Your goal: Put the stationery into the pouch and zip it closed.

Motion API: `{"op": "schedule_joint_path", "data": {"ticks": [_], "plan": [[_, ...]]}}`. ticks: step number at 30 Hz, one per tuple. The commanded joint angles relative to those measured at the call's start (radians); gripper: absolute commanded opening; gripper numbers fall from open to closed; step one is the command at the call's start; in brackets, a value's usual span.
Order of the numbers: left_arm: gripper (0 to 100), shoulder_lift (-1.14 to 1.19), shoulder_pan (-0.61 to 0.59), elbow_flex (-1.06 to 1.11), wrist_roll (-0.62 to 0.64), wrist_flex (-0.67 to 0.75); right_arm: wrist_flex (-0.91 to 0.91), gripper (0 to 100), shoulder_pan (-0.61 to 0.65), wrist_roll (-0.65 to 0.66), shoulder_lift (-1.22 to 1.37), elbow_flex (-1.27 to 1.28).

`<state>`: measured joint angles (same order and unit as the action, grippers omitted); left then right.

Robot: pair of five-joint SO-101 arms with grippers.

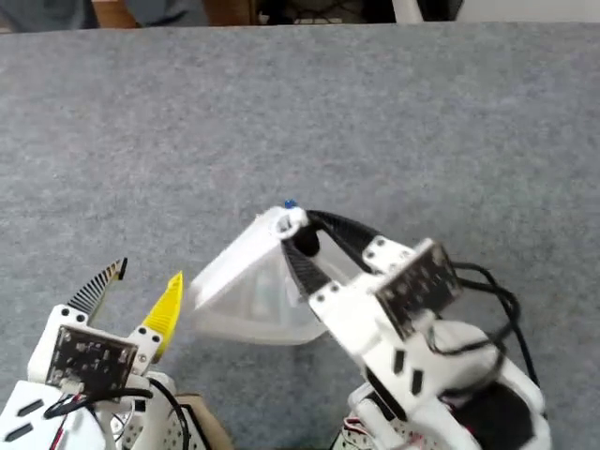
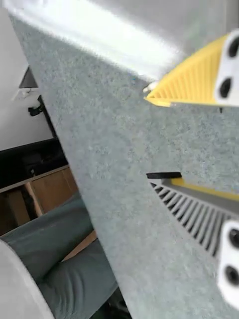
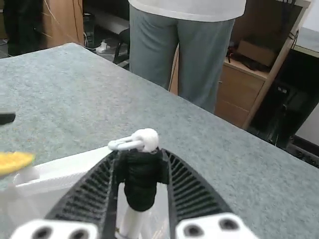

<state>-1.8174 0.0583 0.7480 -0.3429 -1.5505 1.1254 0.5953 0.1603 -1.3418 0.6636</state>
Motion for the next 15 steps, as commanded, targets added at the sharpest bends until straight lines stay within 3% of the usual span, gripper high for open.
{"op": "schedule_joint_path", "data": {"ticks": [1, 5, 9, 15], "plan": [[23, 0.005, 0.127, -0.004, 0.029, -0.075, -0.117, 1.2, 0.032, 0.015, 0.113, 0.047], [23, 0.017, 0.283, -0.012, 0.175, -0.11, -0.216, 1.2, 0.098, 0.015, 0.242, 0.039], [23, 0.12, 0.366, -0.108, 0.21, -0.114, -0.232, 1.2, 0.143, 0.015, 0.338, 0.002], [24, 0.242, 0.286, -0.311, 0.213, -0.075, -0.094, 1.2, 0.146, 0.015, 0.337, -0.099]]}}
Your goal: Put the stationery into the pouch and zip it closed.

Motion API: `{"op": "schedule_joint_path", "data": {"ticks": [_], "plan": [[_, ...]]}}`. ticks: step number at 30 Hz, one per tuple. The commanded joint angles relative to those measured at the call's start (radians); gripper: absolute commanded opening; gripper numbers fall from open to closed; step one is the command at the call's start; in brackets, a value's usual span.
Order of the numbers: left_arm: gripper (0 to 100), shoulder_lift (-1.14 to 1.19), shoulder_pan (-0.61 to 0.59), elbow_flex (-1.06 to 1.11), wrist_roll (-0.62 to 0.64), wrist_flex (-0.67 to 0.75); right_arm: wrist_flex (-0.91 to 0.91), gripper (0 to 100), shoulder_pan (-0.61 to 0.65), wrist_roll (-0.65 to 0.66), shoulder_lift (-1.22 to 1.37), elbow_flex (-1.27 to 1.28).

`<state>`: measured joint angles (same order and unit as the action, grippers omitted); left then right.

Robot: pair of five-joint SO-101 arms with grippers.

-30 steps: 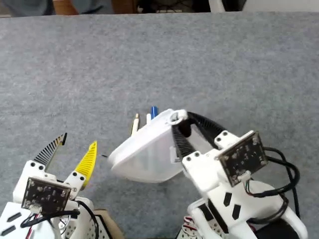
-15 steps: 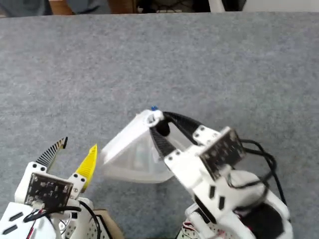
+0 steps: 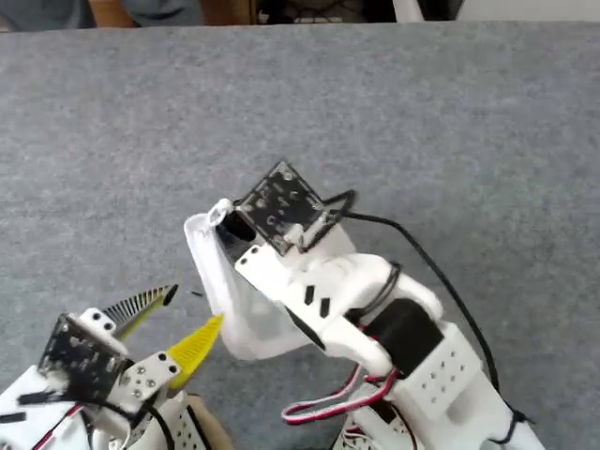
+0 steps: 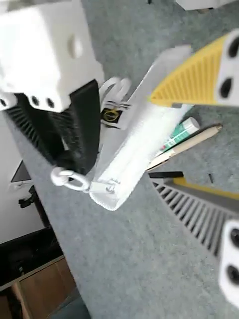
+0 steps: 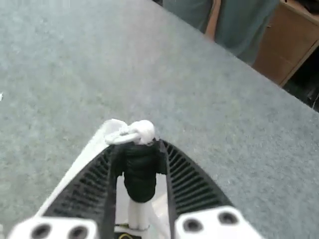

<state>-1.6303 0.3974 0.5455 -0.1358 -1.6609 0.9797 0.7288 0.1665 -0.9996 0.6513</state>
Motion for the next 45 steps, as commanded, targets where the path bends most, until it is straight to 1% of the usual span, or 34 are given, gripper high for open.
{"op": "schedule_joint_path", "data": {"ticks": [1, 3, 5, 8, 10, 13, 15, 17, 19, 25, 31, 34, 37, 42, 45], "plan": [[24, 0.061, -0.09, -0.134, -0.005, 0.044, 0.081, 1.2, 0.012, 0.009, -0.012, -0.105], [24, 0.064, -0.163, -0.165, -0.077, 0.066, 0.137, 1.2, 0.012, 0.009, -0.025, -0.14], [24, 0.068, -0.213, -0.18, -0.158, 0.095, 0.193, 1.2, 0.012, 0.009, -0.039, -0.173], [23, 0.069, -0.249, -0.179, -0.227, 0.166, 0.288, 1.2, 0.012, 0.009, -0.062, -0.214], [23, 0.071, -0.266, -0.16, -0.23, 0.235, 0.342, 1.2, 0.012, 0.009, -0.077, -0.237], [23, 0.071, -0.295, -0.077, -0.23, 0.348, 0.397, 1.2, 0.017, 0.009, -0.101, -0.265], [23, 0.069, -0.306, -0.004, -0.23, 0.405, 0.43, 1.2, 0.051, 0.009, -0.113, -0.275], [23, 0.068, -0.305, 0.062, -0.23, 0.439, 0.453, 1.2, 0.08, 0.009, -0.122, -0.271], [23, 0.063, -0.3, 0.107, -0.23, 0.451, 0.454, 1.2, 0.083, 0.009, -0.125, -0.268], [23, 0.06, -0.289, 0.147, -0.236, 0.422, 0.454, 1.2, 0.086, 0.009, -0.124, -0.268], [23, 0.061, -0.288, -0.016, -0.239, 0.244, 0.454, 1.2, 0.084, 0.009, -0.122, -0.266], [23, 0.061, -0.286, -0.065, -0.288, 0.14, 0.454, 1.2, 0.083, 0.009, -0.122, -0.266], [23, 0.061, -0.231, -0.081, -0.305, 0.071, 0.454, 1.2, 0.083, 0.009, -0.122, -0.266], [23, 0.068, -0.125, -0.068, -0.302, 0.066, 0.454, 1.2, 0.083, 0.009, -0.122, -0.266], [23, 0.064, -0.096, -0.027, -0.304, 0.092, 0.454, 1.2, 0.083, 0.009, -0.122, -0.266]]}}
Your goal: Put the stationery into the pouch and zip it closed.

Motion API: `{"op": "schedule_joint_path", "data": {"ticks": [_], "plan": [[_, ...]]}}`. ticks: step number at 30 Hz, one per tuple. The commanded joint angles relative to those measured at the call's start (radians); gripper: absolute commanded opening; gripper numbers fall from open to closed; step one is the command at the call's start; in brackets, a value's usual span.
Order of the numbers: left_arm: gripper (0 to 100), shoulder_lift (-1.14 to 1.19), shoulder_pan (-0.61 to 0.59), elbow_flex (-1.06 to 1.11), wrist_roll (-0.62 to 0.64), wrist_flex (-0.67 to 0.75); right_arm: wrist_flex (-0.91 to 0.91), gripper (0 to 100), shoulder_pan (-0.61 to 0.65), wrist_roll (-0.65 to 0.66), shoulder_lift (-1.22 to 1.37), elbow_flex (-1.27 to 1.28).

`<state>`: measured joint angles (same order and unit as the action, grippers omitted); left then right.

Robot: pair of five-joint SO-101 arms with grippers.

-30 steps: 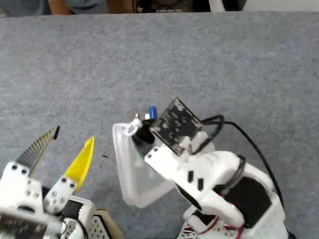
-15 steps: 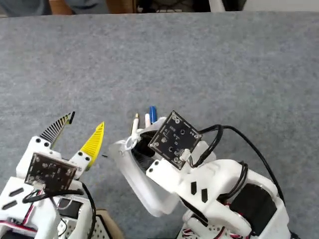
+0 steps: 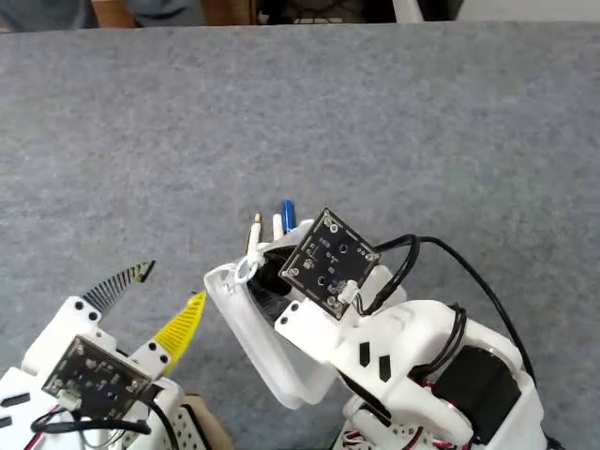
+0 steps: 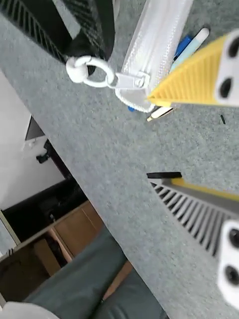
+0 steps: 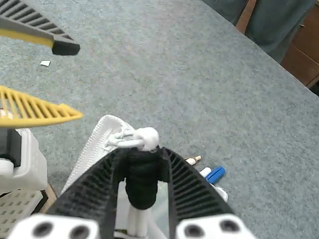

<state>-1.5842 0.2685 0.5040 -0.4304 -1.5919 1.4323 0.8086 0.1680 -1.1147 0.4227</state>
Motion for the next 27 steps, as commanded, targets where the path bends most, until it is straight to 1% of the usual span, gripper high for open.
{"op": "schedule_joint_path", "data": {"ticks": [1, 5, 10, 14, 17, 22, 27], "plan": [[23, 0.015, 0.033, 0.035, -0.011, 0.043, 0.002, 1.2, 0.003, 0.008, -0.007, -0.038], [23, 0.015, 0.033, 0.079, -0.014, 0.132, 0.002, 1.2, 0.003, 0.006, -0.007, -0.038], [23, 0.023, 0.039, 0.131, -0.014, 0.207, 0.002, 1.2, 0.002, 0.005, -0.007, -0.038], [23, 0.02, 0.047, 0.183, -0.014, 0.212, 0.002, 1.2, 0.002, 0.006, -0.007, -0.039], [23, 0.017, 0.079, 0.199, -0.015, 0.203, 0.002, 1.2, 0.002, 0.006, -0.007, -0.039], [23, 0.015, 0.133, 0.245, -0.109, 0.181, 0.002, 1.2, 0.002, 0.006, -0.007, -0.039], [23, 0.015, 0.211, 0.266, -0.117, 0.167, 0.002, 1.2, 0.002, 0.006, -0.008, -0.041]]}}
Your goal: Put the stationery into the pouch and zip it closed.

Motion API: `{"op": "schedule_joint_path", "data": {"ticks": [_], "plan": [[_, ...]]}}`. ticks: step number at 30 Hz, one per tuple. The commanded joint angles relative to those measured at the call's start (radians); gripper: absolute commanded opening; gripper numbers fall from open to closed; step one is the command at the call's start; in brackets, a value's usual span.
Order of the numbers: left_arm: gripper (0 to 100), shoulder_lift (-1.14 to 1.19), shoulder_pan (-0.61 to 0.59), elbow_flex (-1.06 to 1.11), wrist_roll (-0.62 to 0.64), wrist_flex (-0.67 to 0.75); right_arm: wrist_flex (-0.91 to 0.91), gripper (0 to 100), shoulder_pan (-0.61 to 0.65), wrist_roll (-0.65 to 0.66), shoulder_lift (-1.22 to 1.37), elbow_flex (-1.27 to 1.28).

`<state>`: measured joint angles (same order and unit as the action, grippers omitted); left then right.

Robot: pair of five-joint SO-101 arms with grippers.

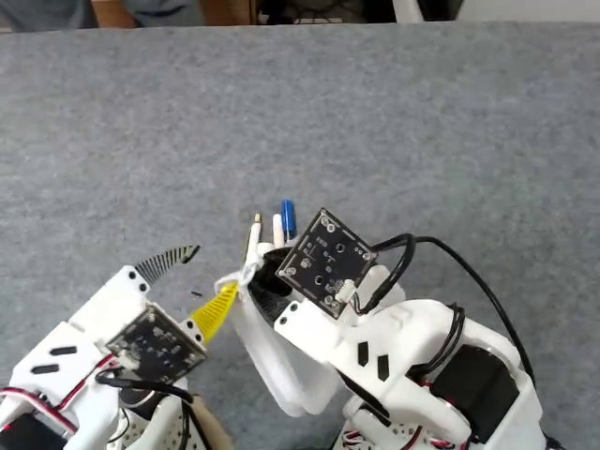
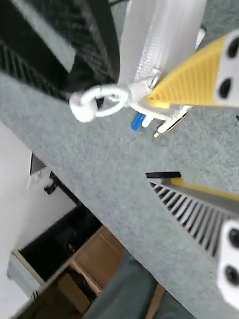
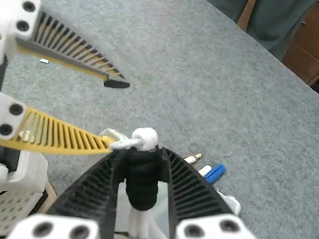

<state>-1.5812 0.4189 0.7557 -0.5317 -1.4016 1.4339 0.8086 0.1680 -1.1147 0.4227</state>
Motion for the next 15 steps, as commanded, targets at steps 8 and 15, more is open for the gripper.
{"op": "schedule_joint_path", "data": {"ticks": [8, 15], "plan": [[23, 0.018, 0.12, 0.016, -0.015, -0.023, 0.0, 1.2, 0.002, -0.002, -0.012, -0.045], [17, 0.018, 0.13, 0.033, -0.012, -0.021, 0.0, 1.2, 0.002, -0.002, -0.008, -0.045]]}}
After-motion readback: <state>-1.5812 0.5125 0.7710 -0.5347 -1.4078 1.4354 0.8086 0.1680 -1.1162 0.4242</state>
